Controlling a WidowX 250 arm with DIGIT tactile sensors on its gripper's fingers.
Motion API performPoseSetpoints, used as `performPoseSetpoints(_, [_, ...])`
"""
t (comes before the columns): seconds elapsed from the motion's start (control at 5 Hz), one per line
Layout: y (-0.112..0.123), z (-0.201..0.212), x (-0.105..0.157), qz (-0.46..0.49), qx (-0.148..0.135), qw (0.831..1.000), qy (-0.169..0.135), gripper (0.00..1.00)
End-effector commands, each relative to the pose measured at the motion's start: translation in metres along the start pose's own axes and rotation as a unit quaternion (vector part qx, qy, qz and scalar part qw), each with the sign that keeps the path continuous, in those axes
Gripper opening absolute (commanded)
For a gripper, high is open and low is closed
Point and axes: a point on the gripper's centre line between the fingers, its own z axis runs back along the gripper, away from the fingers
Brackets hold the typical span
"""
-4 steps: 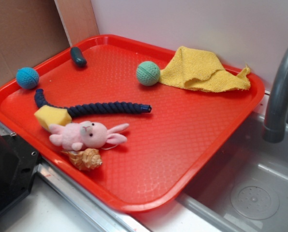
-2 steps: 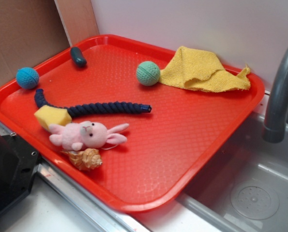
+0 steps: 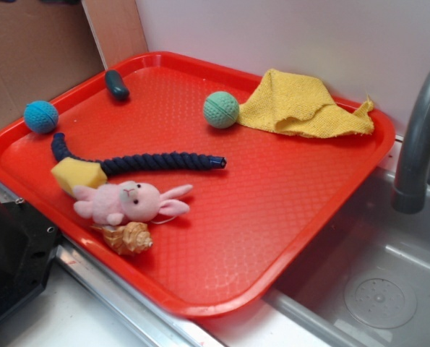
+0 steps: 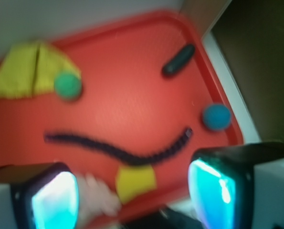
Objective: Grab the plastic pickle.
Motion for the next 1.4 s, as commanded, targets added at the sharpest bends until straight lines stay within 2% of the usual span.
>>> performPoseSetpoints(0.0, [0.033,-0.025,0.031,0.094,0.041,0.994,-0.038,1.00])
performPoseSetpoints(0.4, [0.033,-0.025,0.031,0.094,0.041,0.994,-0.038,1.00])
performPoseSetpoints(0.6, [0.031,-0.050,0.045,0.139,0.026,0.990,0.006,1.00])
performPoseSetpoints(0.8, [0.042,-0.080,0.065,0.194,0.026,0.981,-0.014,1.00])
performPoseSetpoints(1.0, [0.052,-0.109,0.082,0.241,0.042,0.969,-0.034,1.00])
performPoseSetpoints(1.2, [0.059,-0.134,0.092,0.257,0.055,0.964,-0.040,1.00])
